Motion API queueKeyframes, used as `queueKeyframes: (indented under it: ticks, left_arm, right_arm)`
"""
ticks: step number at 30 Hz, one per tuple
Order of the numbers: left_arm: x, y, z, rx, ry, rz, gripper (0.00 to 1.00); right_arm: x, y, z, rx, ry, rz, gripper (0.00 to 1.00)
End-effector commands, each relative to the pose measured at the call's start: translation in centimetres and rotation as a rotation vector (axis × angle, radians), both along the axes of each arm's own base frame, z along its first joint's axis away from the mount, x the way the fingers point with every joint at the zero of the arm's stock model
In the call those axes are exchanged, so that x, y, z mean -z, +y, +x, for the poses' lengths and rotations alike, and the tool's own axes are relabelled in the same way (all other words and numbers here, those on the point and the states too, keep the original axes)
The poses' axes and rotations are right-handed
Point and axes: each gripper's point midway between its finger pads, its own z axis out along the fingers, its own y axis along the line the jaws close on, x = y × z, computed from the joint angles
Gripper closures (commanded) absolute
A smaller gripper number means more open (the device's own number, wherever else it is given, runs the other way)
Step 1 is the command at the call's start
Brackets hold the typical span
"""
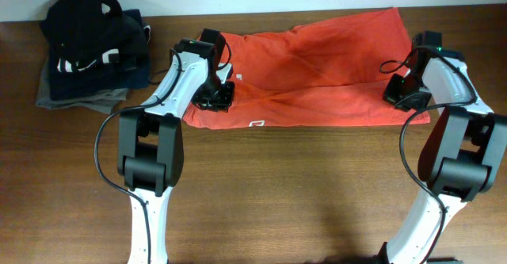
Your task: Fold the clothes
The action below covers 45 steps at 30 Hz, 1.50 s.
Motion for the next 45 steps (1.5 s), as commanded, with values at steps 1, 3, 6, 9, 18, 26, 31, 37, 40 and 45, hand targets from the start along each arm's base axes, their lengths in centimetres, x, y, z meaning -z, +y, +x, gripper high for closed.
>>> queueKeyframes:
  ticks: [1,3,6,9,18,26,31,37,40,45]
  left_arm:
    - [0.1,0.1,0.1,-0.010,0.003,-0.004,0.73]
    - [0.2,0.3,-0.1,-0.010,0.011,0.008,0.73]
    - [0.6,0.8,-1.0,-0.010,0.043,0.032,0.73]
    - [1.5,1.5,-1.8,-0.010,0.068,0.068,0.72]
    - [3.5,2.1,-3.3,-0.009,0.113,0.088,0.73]
    - [3.8,3.8,-4.7,-0.112,0.187,0.112,0.99]
    - [3.4,5.8,-5.8,-0.197,0.258,0.131,1.00]
    - [2.7,6.7,-8.0,-0.219,0.357,0.162,1.00]
    - [2.3,6.8,-9.5,-0.235,0.420,0.188,1.00]
    - [2.1,7.2,-12.6,-0.256,0.536,0.236,1.00]
  right_arm:
    - [1.5,-0.2,-0.5,-0.035,0.009,-0.019,0.96]
    - [2.2,-0.2,-0.4,-0.040,-0.003,-0.023,0.96]
    - [2.9,-0.3,-0.6,-0.037,-0.011,-0.025,0.96]
    - [3.3,-0.5,-0.8,-0.030,-0.009,-0.025,0.96]
    - [3.4,-1.5,-2.2,0.000,0.032,-0.013,0.96]
    - [3.5,-2.7,-4.1,0.067,0.091,-0.020,0.96]
    - [3.5,-2.5,-5.0,0.071,0.129,-0.009,0.96]
    - [3.5,-2.1,-6.1,0.070,0.173,0.004,0.96]
    - [3.5,-2.0,-6.6,0.069,0.196,0.011,0.96]
    - [3.3,-1.5,-8.0,0.069,0.250,0.028,0.96]
